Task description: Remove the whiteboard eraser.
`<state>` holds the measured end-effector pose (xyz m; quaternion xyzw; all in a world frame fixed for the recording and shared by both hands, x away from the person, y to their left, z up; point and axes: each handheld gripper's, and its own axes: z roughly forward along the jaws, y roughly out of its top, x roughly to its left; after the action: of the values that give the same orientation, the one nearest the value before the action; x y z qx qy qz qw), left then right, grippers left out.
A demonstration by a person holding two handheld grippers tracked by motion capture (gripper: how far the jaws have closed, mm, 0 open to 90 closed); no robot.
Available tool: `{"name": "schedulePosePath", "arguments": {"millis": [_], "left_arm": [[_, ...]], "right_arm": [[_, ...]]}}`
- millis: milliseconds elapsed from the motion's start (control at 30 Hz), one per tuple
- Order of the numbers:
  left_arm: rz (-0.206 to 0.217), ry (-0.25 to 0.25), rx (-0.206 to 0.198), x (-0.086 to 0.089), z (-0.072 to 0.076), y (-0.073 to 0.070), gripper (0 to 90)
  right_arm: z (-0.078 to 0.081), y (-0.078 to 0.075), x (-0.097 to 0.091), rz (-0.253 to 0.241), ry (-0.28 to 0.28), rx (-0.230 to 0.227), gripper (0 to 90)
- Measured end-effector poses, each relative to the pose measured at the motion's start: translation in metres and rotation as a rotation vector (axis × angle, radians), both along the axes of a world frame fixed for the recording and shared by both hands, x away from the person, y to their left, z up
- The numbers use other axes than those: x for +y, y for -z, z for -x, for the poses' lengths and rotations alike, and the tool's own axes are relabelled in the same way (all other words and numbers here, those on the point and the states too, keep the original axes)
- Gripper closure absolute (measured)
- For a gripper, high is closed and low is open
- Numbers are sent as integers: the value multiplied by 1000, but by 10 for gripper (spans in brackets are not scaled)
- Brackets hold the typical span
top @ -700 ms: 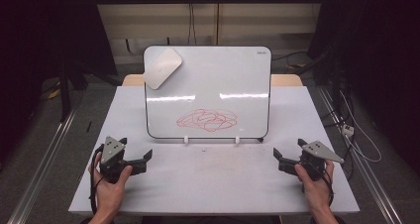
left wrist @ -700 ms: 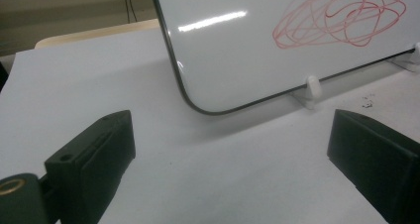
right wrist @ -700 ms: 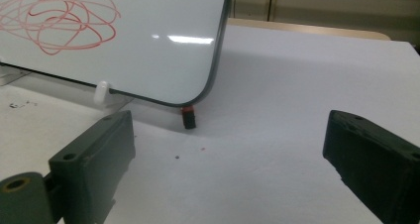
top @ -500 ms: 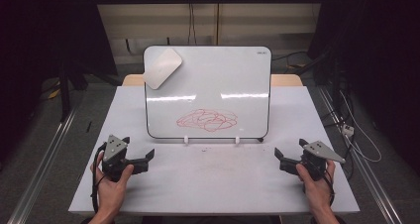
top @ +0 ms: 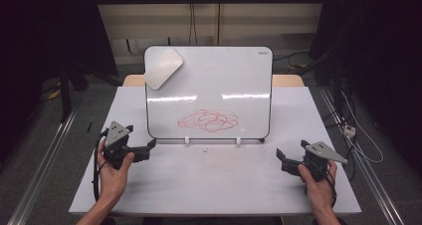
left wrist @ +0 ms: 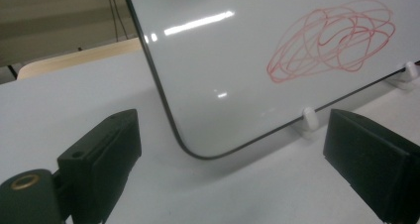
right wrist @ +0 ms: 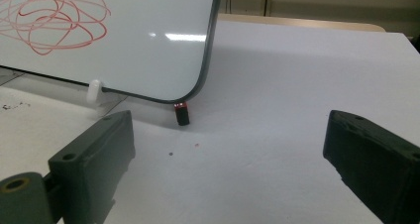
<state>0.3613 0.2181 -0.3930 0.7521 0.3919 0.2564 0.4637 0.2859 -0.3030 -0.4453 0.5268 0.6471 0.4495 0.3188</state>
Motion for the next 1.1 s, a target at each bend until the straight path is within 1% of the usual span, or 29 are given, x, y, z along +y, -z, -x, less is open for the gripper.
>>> {"name": "schedulePosePath", "arguments": {"millis": [33,67,100,133,200,267,333,367,467,500,533,567,633,667,700,800,833,900,933,1033,1100], "left_arm": [[-5,1,-11,-1,-1,-3,76],[-9,18,-16,-1,-4,-7,73],[-14,17,-19,-2,-6,-10,65],[-8,28,-12,-3,-8,-14,62],[-15,46,1,-7,-14,-22,62],[-30,50,-16,-12,-21,-30,56],[-17,67,-18,-16,-28,-37,52],[-17,61,-22,-19,-32,-40,53],[-34,63,-47,-24,-42,-49,48],[-31,62,-49,-25,-45,-52,48],[-39,75,-58,-29,-51,-58,48],[-39,75,-58,-29,-51,-58,48],[-46,75,-58,-33,-57,-62,43],[-40,79,-59,-35,-60,-65,43],[-44,84,-65,-36,-63,-67,44],[-67,76,-82,-39,-70,-73,45],[-62,75,-83,-39,-72,-74,45],[-72,69,-89,-41,-76,-75,45],[-86,75,-92,-42,-79,-76,45],[-97,78,-95,-44,-84,-80,45],[-104,75,-105,-46,-87,-83,45]], "right_arm": [[0,0,0,0,0,0,57],[1,0,0,0,0,-1,56],[1,0,0,0,2,-1,56],[1,0,0,0,3,-2,56],[1,0,-1,-1,1,-3,56],[1,0,-2,-9,3,-1,55],[1,1,-2,-6,4,-3,55],[1,1,-4,-14,2,2,54],[0,2,-5,-20,0,2,54],[0,2,-5,-20,0,2,54],[0,3,-6,-19,-1,4,54],[0,2,-5,-20,-2,5,54],[0,2,-5,-19,-3,3,54],[0,2,-5,-19,-3,3,54],[0,2,-4,-17,-5,4,54],[0,2,-3,-20,-5,5,54],[0,2,-3,-19,-6,6,54],[0,2,-3,-20,-7,7,54],[-1,2,-4,-20,-7,7,54],[-1,2,-3,-20,-6,8,54],[-1,2,-2,-18,-9,7,54]]}}
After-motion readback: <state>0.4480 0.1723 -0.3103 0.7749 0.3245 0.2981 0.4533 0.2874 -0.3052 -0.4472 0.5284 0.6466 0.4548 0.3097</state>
